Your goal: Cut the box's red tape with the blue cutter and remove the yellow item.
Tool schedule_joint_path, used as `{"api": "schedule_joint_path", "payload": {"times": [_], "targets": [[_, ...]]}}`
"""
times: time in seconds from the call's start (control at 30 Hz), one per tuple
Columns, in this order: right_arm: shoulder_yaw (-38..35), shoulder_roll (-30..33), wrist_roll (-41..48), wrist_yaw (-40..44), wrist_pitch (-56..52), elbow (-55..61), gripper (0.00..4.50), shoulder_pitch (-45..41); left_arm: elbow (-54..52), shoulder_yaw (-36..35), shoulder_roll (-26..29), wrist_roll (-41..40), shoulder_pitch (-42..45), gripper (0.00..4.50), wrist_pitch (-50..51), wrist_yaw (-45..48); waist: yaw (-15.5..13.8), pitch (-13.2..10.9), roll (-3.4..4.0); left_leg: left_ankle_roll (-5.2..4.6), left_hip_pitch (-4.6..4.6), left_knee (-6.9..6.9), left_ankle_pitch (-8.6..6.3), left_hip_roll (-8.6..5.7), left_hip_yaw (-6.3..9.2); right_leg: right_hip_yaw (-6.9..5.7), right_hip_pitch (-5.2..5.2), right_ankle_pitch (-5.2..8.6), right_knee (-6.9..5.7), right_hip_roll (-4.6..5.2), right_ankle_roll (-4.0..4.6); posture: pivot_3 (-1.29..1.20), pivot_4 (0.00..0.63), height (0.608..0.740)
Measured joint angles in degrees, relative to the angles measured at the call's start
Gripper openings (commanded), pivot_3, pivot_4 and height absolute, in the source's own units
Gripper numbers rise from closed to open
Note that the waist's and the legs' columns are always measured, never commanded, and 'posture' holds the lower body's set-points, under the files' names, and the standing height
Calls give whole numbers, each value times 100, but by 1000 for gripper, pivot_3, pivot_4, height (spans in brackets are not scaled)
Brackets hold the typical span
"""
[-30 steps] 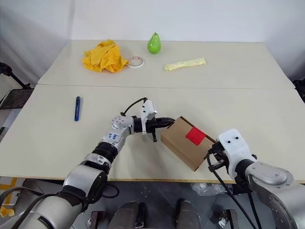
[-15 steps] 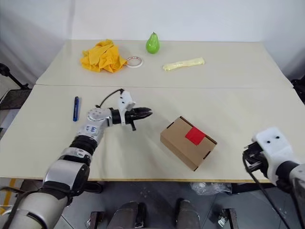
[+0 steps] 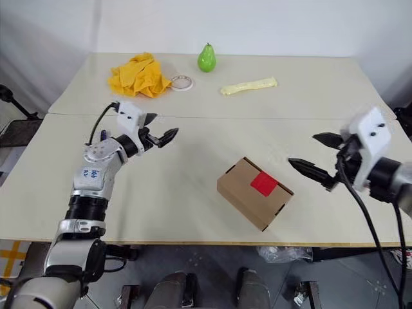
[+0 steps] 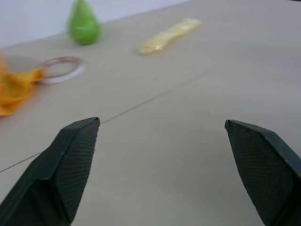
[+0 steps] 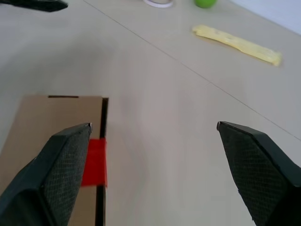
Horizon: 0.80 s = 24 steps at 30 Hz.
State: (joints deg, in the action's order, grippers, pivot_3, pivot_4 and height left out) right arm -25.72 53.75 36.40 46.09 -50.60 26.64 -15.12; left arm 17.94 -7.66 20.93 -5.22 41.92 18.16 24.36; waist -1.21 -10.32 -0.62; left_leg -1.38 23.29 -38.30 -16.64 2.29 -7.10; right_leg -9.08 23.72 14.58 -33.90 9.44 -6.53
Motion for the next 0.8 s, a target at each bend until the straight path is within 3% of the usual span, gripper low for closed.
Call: {"api": "schedule_joint_path", "payload": {"times": [0.2,0.37,0.8], "targets": [[888,-75,-176,138,487,-633,4500,-693,-936,-493,-204,283,-348,4456,1318,-1619,-15,0,0,0,-1,-2,2,-1,0,1,-2,-1,-2,1,-2,0,150,740],[1361,-172,-273,200,690,-983,4500,-1080,-891,-972,-144,367,-276,4456,2457,-2602,-12,0,-1,3,-1,0,4,-1,-1,0,0,-1,-3,0,-2,0,150,740],[1589,-237,-167,526,688,-1104,4500,-1144,-269,-1140,265,421,-141,4456,3003,-3016,-13,0,-1,8,-1,-1,5,-2,-2,-1,0,-1,-4,0,-2,0,150,740]]}}
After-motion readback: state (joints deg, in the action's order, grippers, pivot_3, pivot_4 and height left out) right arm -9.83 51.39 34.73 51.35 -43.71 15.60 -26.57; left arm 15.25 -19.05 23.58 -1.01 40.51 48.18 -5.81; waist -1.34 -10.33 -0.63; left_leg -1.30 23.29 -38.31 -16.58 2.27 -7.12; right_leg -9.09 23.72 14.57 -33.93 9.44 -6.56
